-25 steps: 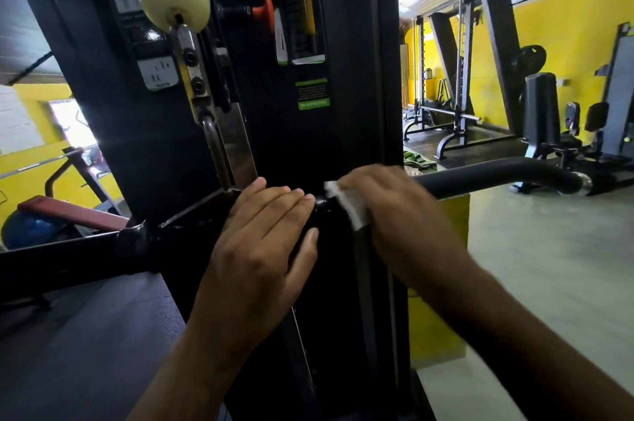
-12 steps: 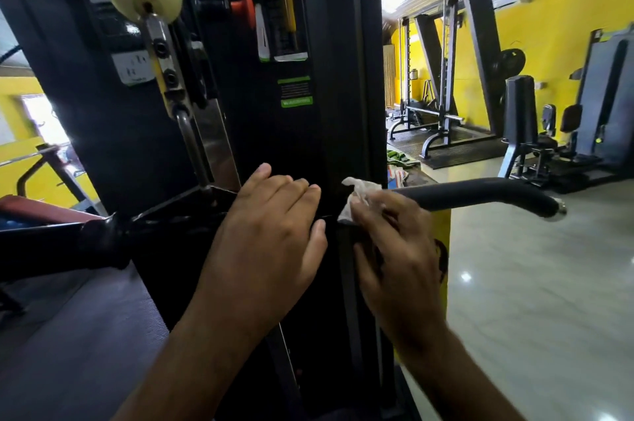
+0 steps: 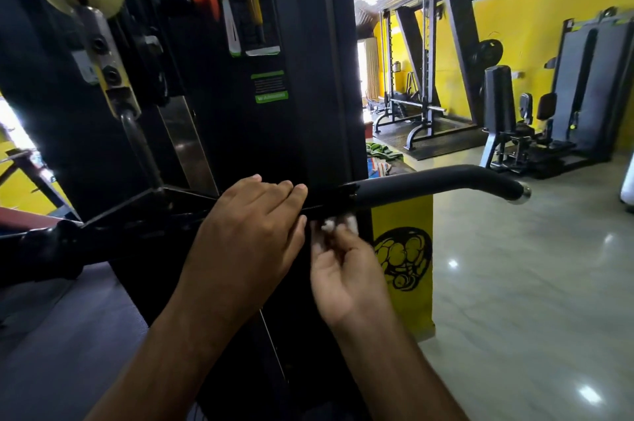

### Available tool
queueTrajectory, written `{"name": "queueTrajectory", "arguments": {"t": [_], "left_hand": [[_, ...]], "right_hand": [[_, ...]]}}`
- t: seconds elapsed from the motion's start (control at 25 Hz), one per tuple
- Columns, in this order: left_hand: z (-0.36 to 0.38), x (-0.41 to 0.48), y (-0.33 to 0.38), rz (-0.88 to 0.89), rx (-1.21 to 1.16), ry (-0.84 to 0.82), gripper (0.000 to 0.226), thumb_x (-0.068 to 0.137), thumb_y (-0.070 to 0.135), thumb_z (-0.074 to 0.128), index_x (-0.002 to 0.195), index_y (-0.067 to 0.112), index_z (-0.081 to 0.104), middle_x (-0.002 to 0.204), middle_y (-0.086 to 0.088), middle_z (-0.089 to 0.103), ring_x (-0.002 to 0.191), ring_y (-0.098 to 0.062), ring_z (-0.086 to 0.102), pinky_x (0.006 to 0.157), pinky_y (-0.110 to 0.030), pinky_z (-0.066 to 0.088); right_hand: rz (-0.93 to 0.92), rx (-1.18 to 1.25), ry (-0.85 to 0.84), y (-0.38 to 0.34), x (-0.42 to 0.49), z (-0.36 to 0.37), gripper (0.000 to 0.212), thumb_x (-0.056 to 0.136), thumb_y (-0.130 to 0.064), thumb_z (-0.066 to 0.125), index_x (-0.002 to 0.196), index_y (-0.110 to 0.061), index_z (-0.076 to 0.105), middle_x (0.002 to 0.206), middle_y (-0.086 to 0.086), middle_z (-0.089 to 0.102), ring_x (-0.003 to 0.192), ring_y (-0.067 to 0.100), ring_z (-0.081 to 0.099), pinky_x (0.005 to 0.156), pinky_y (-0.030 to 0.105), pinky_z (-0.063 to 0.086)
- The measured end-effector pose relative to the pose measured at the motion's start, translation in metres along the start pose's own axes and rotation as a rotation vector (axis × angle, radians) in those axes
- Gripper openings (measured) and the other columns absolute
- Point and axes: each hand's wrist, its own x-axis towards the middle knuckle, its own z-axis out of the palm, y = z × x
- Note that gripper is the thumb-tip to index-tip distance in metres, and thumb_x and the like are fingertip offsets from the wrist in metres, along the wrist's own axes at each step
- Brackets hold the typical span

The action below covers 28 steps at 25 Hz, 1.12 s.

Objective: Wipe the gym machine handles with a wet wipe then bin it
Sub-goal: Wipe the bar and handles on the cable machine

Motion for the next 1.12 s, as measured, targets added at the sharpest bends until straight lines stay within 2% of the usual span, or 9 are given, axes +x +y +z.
{"name": "queueTrajectory", "arguments": {"t": [0.2,0.36,0.44,0.52,0.6,0.72,0.84,0.96,1.12], "left_hand": [[0.001,-0.001,0.002,0.003,-0.023,0.050,0.037,0.091,0.023,0.058,0.122,0.005,0.066,0.117,-0.009,0.069,0.107,-0.021,0.065,0.106,-0.040,0.042],[0.000,-0.001,0.005,-0.005,-0.047,0.061,0.037,0.091,0.023,0.058,0.123,0.005,0.066,0.118,-0.009,0.069,0.109,-0.021,0.064,0.107,-0.040,0.041],[-0.001,-0.003,0.005,-0.008,-0.071,0.060,0.038,0.091,0.024,0.057,0.124,0.006,0.065,0.119,-0.009,0.068,0.110,-0.020,0.064,0.108,-0.040,0.040],[-0.002,-0.004,0.005,-0.007,-0.083,0.062,0.039,0.092,0.025,0.055,0.125,0.006,0.064,0.120,-0.008,0.068,0.111,-0.019,0.063,0.109,-0.039,0.039],[-0.002,-0.006,0.004,-0.001,-0.090,0.060,0.043,0.091,0.028,0.052,0.125,0.005,0.064,0.121,-0.010,0.067,0.112,-0.021,0.063,0.109,-0.038,0.037],[-0.004,-0.006,0.002,0.020,-0.099,0.035,0.048,0.090,0.033,0.049,0.126,0.005,0.063,0.123,-0.011,0.067,0.113,-0.022,0.063,0.108,-0.036,0.035],[-0.002,-0.005,0.005,0.011,-0.122,0.060,0.041,0.091,0.026,0.054,0.125,0.006,0.064,0.123,-0.009,0.067,0.113,-0.020,0.062,0.109,-0.038,0.038],[-0.001,-0.006,0.006,0.005,-0.148,0.082,0.039,0.091,0.025,0.057,0.124,0.006,0.066,0.121,-0.008,0.068,0.112,-0.020,0.062,0.109,-0.039,0.039],[-0.003,-0.011,0.009,-0.006,-0.155,0.108,0.036,0.089,0.022,0.060,0.121,0.007,0.067,0.119,-0.006,0.069,0.111,-0.019,0.063,0.109,-0.040,0.039]], "right_hand": [[0.075,0.018,-0.068,-0.002,0.003,0.004,0.023,0.089,0.005,0.044,0.092,-0.001,0.067,0.083,0.015,0.072,0.069,0.019,0.071,0.064,0.025,0.060],[-0.097,0.058,-0.042,-0.016,0.003,0.007,0.022,0.096,0.003,0.045,0.096,-0.003,0.066,0.084,0.011,0.071,0.070,0.014,0.066,0.069,0.023,0.060],[-0.329,-0.261,0.029,-0.012,-0.001,-0.005,0.016,0.097,-0.002,0.050,0.100,-0.008,0.065,0.087,0.007,0.069,0.078,0.012,0.066,0.081,0.027,0.058],[-0.773,-0.709,0.031,0.000,-0.008,-0.023,0.012,0.096,-0.013,0.057,0.095,-0.023,0.064,0.089,0.001,0.068,0.090,0.013,0.067,0.090,0.037,0.054],[-1.250,-1.096,-0.253,0.003,-0.009,-0.040,0.021,0.091,-0.010,0.060,0.098,-0.030,0.065,0.103,-0.001,0.064,0.100,0.016,0.062,0.089,0.038,0.052],[-1.590,-1.468,-0.537,-0.018,0.001,-0.041,0.025,0.086,0.000,0.063,0.109,-0.008,0.069,0.110,0.006,0.061,0.107,0.016,0.054,0.087,0.032,0.050],[-1.676,-1.576,-0.394,-0.032,-0.005,-0.032,0.027,0.087,0.001,0.066,0.113,-0.005,0.069,0.109,0.010,0.064,0.106,0.015,0.051,0.088,0.031,0.047],[-1.721,-1.772,-0.424,-0.048,-0.007,-0.026,0.028,0.087,-0.002,0.071,0.114,-0.006,0.069,0.110,0.010,0.065,0.104,0.026,0.056,0.093,0.028,0.043],[-1.610,-1.812,-0.246,-0.073,-0.012,-0.009,0.024,0.090,-0.006,0.065,0.113,-0.012,0.069,0.109,0.006,0.064,0.099,0.027,0.054,0.084,0.022,0.038]]}}
